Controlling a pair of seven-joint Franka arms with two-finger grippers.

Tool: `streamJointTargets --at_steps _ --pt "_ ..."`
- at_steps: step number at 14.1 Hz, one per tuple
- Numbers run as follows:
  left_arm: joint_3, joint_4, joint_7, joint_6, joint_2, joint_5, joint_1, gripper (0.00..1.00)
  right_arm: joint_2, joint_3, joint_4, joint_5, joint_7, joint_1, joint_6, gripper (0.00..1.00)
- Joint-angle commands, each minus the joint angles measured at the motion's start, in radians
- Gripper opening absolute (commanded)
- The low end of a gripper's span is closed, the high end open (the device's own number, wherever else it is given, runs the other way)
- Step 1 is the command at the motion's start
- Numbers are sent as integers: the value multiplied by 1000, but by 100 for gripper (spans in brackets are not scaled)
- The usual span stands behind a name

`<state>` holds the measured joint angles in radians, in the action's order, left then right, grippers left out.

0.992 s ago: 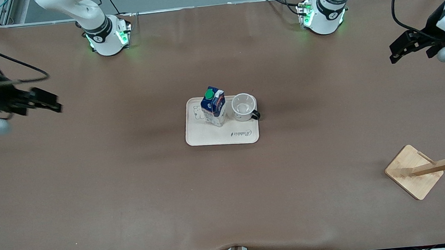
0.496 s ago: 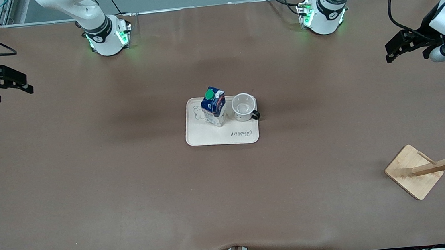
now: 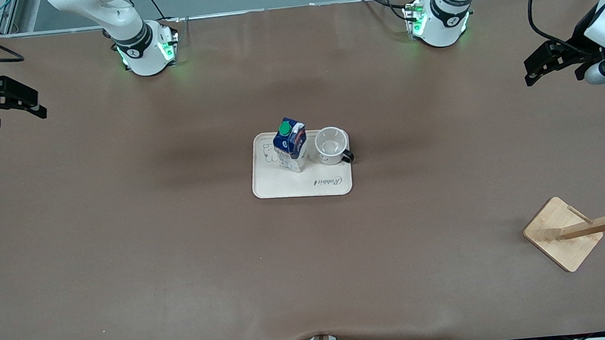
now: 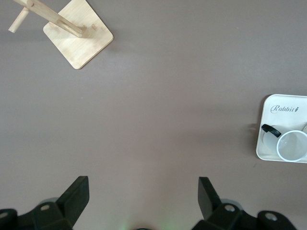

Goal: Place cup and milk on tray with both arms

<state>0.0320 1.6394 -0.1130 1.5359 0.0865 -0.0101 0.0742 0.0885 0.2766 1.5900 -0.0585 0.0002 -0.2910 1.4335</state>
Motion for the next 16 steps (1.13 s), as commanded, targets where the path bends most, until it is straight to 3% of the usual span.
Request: streamJointTargets --at_steps 1,9,11,12,13,14,16 --pt "12 13 10 0 15 4 -4 100 -18 6 -21 19 40 7 -19 100" --pt "14 7 19 -2 16 4 -5 100 -18 6 -21 17 40 7 -28 100" --pt "11 2 22 -2 15 4 -7 100 -24 -19 -24 9 40 36 -25 100" --pt "8 -3 24 -2 13 6 -7 100 -29 -113 -30 8 38 123 -28 100" --pt "5 -10 24 -2 12 6 -7 100 -30 -264 -33 9 38 263 -28 100" --pt "5 -13 22 -3 10 6 -8 100 -29 -363 -33 14 38 358 -27 100" --pt "3 -29 16 -3 9 6 -11 100 -29 -389 -33 14 38 378 -19 100"
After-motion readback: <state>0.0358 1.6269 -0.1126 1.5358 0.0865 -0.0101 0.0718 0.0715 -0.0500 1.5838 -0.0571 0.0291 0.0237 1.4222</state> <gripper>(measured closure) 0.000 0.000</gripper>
